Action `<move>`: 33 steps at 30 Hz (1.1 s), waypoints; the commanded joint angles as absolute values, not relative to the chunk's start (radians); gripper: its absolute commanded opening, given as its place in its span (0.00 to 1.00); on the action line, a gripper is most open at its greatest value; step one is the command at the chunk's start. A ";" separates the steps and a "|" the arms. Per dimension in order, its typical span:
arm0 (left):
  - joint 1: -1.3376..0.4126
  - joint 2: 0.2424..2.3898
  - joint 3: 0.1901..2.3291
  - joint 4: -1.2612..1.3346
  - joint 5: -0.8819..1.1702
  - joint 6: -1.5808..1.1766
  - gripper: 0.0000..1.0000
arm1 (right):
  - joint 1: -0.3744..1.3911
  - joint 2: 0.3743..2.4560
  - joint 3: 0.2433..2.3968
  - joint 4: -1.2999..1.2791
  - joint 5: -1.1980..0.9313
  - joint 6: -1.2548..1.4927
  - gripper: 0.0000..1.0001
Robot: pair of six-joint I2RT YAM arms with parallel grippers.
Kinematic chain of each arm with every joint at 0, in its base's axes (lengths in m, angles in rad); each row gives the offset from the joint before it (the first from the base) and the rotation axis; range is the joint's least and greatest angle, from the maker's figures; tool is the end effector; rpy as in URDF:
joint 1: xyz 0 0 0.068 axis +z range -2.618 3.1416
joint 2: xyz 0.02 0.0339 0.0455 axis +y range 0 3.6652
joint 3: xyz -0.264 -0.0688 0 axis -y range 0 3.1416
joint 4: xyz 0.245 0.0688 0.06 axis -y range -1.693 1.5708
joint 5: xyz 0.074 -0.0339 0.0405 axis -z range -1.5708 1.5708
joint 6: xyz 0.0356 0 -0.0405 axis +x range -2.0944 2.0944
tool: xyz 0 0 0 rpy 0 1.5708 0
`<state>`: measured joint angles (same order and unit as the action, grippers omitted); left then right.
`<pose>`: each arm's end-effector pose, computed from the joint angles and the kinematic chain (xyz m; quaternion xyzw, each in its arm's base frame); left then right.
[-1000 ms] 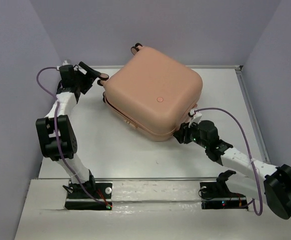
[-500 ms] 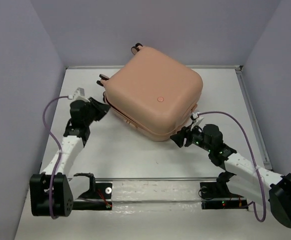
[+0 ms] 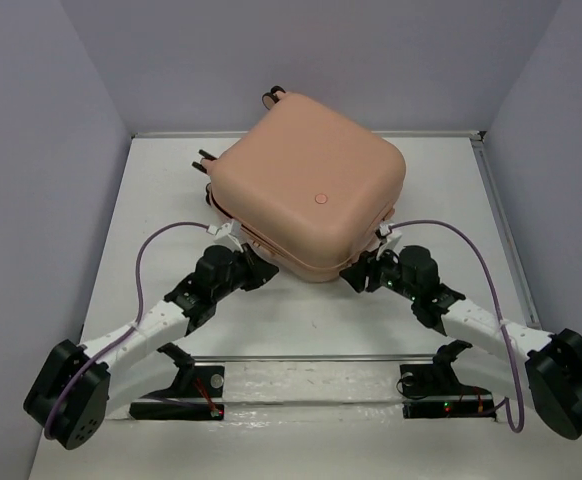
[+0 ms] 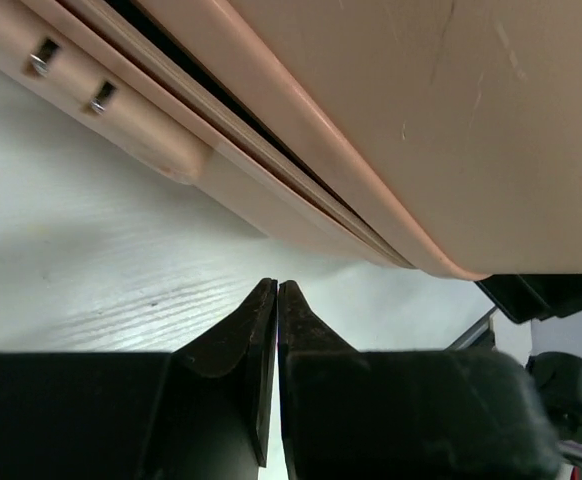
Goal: Pack the luggage
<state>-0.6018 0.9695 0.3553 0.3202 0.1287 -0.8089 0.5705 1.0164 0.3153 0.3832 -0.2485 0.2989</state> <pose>0.1706 -0.1227 0.2074 -0.0447 0.8011 -0.4248 0.4193 0.1720 0.1208 0.1919 -0.1808 0.7866 0.3361 0.4854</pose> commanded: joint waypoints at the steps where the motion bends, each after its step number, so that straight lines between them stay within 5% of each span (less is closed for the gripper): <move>1: -0.676 1.026 0.408 0.442 0.051 -0.781 0.15 | 0.575 1.064 0.353 0.486 -0.216 0.279 0.50; 13: -0.701 1.126 0.443 0.549 0.025 -0.761 0.11 | 0.575 1.140 0.333 0.696 -0.233 0.293 0.40; 19: -0.701 1.177 0.454 0.581 -0.030 -0.752 0.10 | 0.575 1.141 0.339 0.733 -0.249 0.299 0.25; 23: -0.701 1.200 0.457 0.597 -0.041 -0.752 0.09 | 0.575 1.134 0.351 0.721 -0.285 0.302 0.26; 25: -0.701 1.213 0.463 0.606 -0.037 -0.752 0.08 | 0.575 1.143 0.356 0.721 -0.294 0.301 0.41; 28: -0.701 1.216 0.466 0.611 -0.028 -0.755 0.08 | 0.575 1.155 0.367 0.706 -0.276 0.287 0.41; 32: -0.701 1.209 0.466 0.611 -0.028 -0.750 0.08 | 0.575 1.164 0.356 0.739 -0.256 0.290 0.25; 33: -0.701 1.207 0.468 0.611 -0.028 -0.750 0.08 | 0.575 1.167 0.357 0.739 -0.252 0.291 0.14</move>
